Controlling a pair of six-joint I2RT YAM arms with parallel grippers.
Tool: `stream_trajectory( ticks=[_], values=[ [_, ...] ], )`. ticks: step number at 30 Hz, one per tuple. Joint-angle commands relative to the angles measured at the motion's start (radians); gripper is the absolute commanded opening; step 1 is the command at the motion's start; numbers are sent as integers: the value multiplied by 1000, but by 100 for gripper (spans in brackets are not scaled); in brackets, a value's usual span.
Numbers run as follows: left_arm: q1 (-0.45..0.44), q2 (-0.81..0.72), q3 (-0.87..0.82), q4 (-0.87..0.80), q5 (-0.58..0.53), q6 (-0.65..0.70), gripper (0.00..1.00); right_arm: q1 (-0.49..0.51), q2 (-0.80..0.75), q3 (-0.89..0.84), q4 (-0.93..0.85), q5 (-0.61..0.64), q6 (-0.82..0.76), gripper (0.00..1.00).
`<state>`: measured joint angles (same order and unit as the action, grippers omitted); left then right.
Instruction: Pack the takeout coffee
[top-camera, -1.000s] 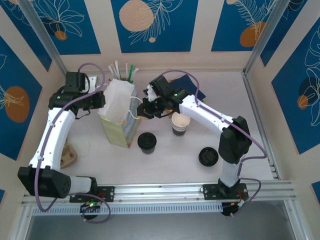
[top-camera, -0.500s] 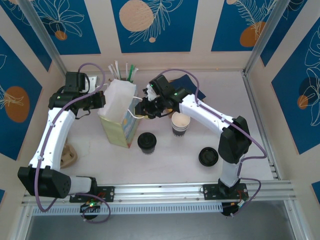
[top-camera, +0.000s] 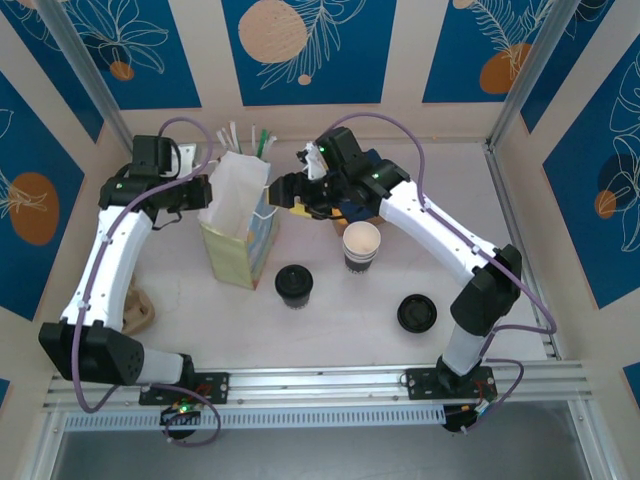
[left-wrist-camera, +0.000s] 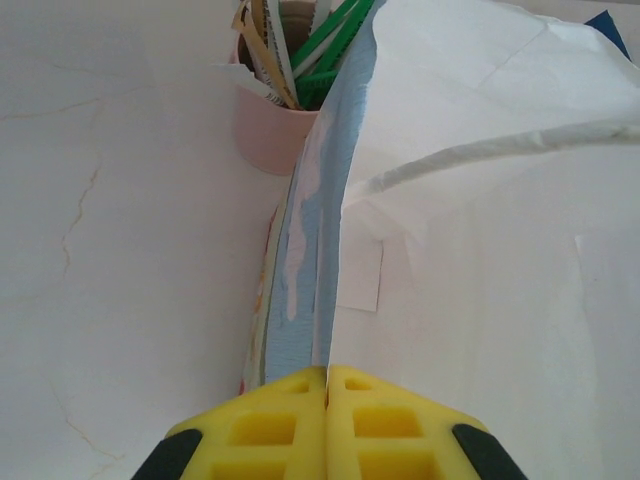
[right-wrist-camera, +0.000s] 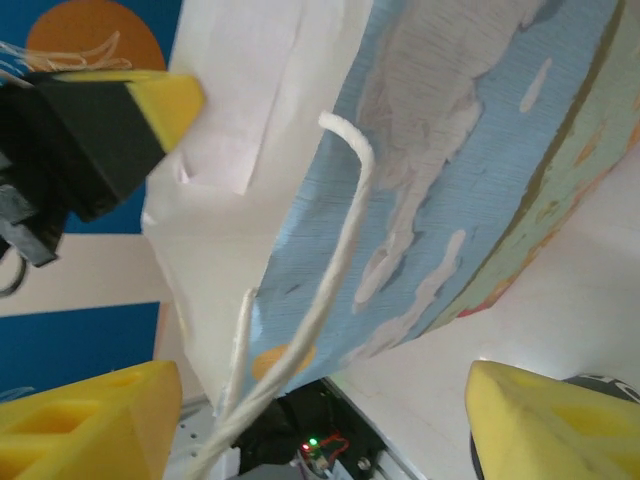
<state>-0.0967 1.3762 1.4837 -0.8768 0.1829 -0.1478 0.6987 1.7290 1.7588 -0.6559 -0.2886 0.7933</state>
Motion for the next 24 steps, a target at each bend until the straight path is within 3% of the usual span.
stream_trajectory(
  ticks=[1, 8, 12, 15, 18, 24],
  values=[
    [-9, 24, 38, 15, 42, 34, 0, -2, -29, 34, -30, 3, -18, 78],
    [-8, 47, 64, 9, 37, 50, 8, -4, -49, 69, -25, 10, -32, 83],
    [-8, 31, 86, -6, 30, 37, 24, -4, -68, 85, -33, 20, -45, 88],
    [-9, 14, 112, -27, 17, 24, 47, -10, -84, 85, -33, 26, -51, 99],
    [-9, -5, 136, -55, -6, 10, 69, -12, -95, 82, -37, 33, -60, 99],
    [-7, -76, 140, -87, -64, -34, 100, -18, -124, 58, -41, 51, -78, 99]
  ],
)
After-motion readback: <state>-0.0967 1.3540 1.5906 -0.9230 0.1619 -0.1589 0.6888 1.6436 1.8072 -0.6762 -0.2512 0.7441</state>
